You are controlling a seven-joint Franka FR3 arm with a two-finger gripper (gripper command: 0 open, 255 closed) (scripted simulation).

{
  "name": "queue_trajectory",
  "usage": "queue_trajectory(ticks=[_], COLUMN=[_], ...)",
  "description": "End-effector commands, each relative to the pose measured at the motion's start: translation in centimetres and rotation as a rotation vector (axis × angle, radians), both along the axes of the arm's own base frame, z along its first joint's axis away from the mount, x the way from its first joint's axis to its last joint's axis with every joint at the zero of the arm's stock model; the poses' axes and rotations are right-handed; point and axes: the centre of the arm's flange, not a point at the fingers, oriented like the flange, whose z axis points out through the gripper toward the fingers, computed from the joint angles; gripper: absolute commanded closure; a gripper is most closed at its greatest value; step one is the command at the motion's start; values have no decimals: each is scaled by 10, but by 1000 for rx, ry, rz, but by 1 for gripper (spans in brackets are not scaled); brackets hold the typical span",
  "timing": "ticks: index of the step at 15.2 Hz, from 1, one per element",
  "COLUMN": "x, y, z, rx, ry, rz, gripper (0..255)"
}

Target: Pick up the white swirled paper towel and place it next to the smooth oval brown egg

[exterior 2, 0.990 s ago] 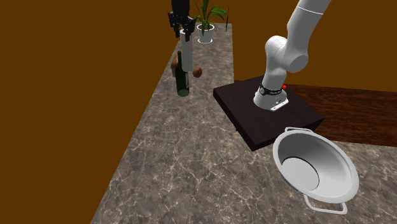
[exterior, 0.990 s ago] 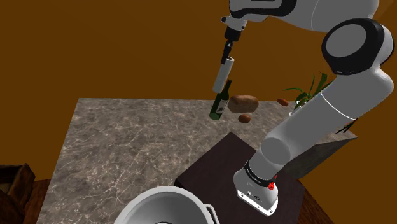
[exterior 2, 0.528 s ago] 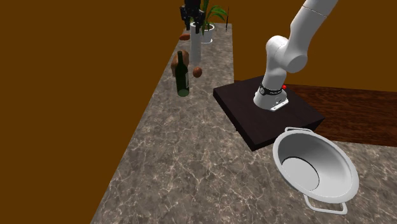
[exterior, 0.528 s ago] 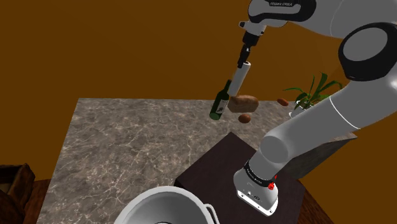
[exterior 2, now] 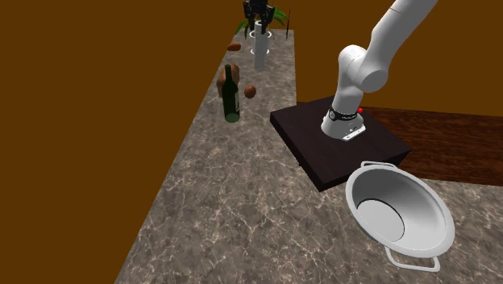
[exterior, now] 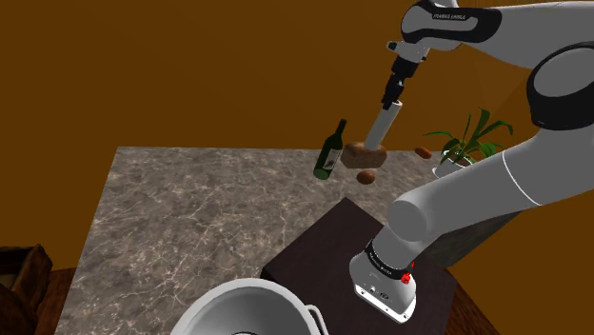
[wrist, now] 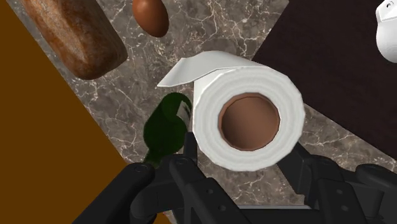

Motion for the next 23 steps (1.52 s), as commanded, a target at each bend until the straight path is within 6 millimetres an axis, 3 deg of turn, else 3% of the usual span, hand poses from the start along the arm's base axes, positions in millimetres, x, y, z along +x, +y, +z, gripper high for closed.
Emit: queue_trajectory(ticks=[1, 5, 23], x=[-20, -61, -61], y=[-17, -48, -48], z=[-1, -1, -96], rx=[0, 0, 0], ry=[0, 0, 0], rz=[2, 2, 2], gripper=[255, 255, 255])
